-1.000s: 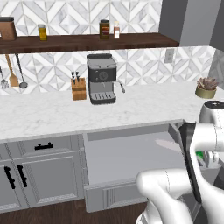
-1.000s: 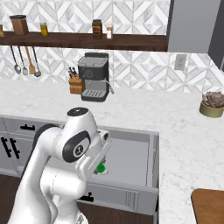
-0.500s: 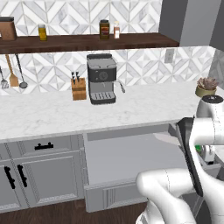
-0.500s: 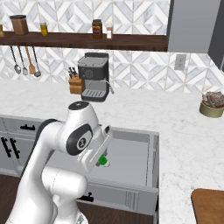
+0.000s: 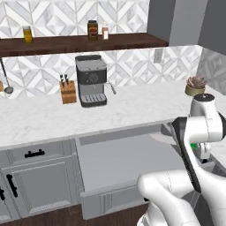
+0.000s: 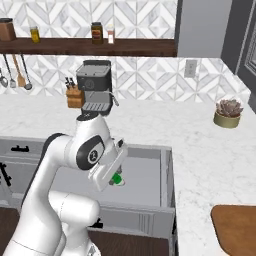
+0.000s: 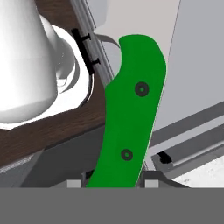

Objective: Pick up the knife from the drawer and place it on the cutting board. Then place the meat from the plate to the cutting board.

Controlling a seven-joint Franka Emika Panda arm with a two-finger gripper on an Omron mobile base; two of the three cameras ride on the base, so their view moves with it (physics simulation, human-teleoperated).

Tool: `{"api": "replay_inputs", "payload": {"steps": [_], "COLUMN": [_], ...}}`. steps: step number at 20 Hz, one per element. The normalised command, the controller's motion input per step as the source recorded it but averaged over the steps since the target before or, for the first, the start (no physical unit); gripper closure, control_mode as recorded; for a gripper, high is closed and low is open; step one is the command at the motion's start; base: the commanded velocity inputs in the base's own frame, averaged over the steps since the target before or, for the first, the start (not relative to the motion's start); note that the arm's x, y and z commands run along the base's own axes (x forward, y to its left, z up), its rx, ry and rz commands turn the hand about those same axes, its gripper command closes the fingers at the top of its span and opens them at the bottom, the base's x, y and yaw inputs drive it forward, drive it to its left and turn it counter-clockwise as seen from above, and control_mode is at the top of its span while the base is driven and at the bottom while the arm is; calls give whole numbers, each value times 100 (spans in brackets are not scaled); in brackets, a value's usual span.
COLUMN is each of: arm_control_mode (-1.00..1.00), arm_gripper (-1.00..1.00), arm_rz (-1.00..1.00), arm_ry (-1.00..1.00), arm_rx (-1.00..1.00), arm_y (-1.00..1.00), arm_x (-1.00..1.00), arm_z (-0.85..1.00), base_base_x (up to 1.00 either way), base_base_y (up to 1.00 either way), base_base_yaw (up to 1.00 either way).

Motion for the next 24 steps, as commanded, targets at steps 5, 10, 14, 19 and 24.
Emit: {"api": "replay_inputs", "payload": {"steps": [5,10,14,19,24], "arm_control_mode": [100,100,100,100,100], "arm_gripper": [100,100,100,100,100], "arm_rz": [0,0,0,0,0], "arm_ry": [0,0,0,0,0], "arm_rx": [0,0,0,0,0], "arm_y": [0,0,0,0,0], "arm_x": [0,0,0,0,0], "arm_z": [0,0,0,0,0], "base_base_x": [0,-13,-16,-3,9], "base_base_y": [5,0,0,0,13], "base_base_yaw": [-66,-79,-85,-86,-77]}}
